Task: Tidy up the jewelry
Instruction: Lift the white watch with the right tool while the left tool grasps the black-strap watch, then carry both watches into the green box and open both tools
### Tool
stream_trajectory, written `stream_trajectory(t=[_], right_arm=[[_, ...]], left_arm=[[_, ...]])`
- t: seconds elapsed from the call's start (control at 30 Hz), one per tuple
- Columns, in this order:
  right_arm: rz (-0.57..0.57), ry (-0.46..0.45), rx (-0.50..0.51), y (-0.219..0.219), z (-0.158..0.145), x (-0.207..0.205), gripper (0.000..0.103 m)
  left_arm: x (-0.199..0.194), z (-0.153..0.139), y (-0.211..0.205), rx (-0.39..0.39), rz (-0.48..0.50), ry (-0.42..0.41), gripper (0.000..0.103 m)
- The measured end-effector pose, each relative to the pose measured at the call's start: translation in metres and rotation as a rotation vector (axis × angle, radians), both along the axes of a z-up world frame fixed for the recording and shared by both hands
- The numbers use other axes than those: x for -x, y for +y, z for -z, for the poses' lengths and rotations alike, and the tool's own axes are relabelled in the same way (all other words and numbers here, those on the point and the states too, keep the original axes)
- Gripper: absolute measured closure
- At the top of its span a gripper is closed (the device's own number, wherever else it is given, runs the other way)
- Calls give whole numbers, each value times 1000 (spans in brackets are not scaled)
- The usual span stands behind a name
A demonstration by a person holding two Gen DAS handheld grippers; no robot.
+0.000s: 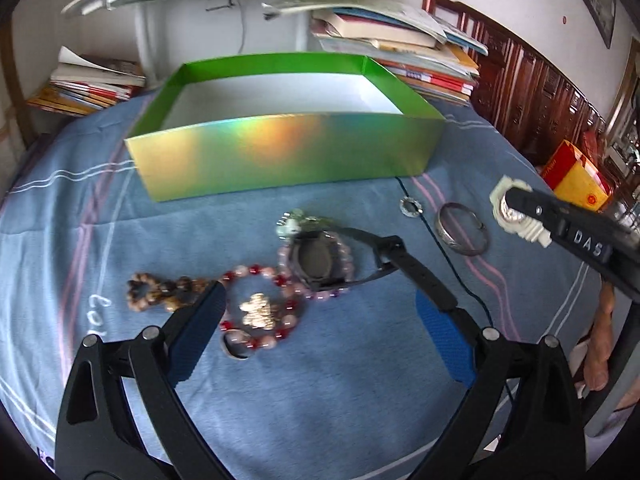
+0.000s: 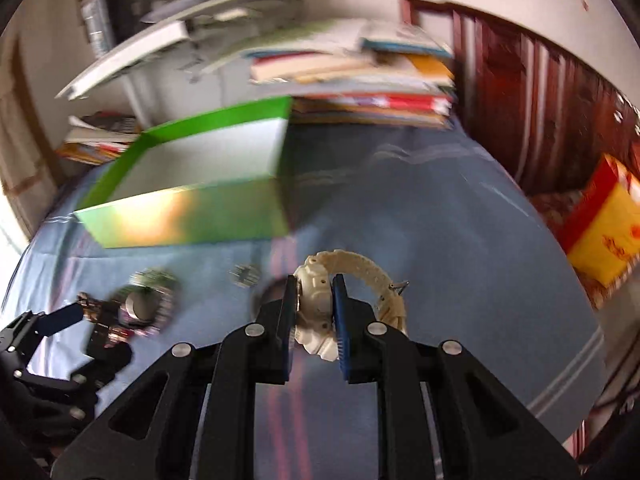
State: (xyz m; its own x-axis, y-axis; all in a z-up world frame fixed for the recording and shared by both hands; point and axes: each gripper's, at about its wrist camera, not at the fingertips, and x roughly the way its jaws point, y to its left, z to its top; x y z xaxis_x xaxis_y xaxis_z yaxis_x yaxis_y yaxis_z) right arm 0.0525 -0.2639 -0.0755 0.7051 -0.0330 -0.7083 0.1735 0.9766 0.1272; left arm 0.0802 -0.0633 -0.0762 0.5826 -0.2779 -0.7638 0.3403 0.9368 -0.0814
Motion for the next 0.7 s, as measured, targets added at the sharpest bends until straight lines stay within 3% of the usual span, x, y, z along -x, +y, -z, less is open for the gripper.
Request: stream_trajectory(t=[0.1,0.27,0.33,0.4,0.47,0.7], right_arm=[[28,20,-26,-15,12,3,85],[19,17,-16,-13,18,8,85],[14,16,-2,-10,17,9,85],[5,15,8,-7,17,10,85],[-7,13,13,-4,16,11,85],[-31,6,16,4,11,11,85]], left_arm=[[-2,3,-10,1,14,6,7],[-11,8,-26,-79,-22,-47,9],[-14,8,-28,-87,-30,-53,28],[-17,6,-23,-62,-37,-28,63],[-21,5,-12,-17,-48,3,80],[-18,-13,18,16,-91,-38,85]])
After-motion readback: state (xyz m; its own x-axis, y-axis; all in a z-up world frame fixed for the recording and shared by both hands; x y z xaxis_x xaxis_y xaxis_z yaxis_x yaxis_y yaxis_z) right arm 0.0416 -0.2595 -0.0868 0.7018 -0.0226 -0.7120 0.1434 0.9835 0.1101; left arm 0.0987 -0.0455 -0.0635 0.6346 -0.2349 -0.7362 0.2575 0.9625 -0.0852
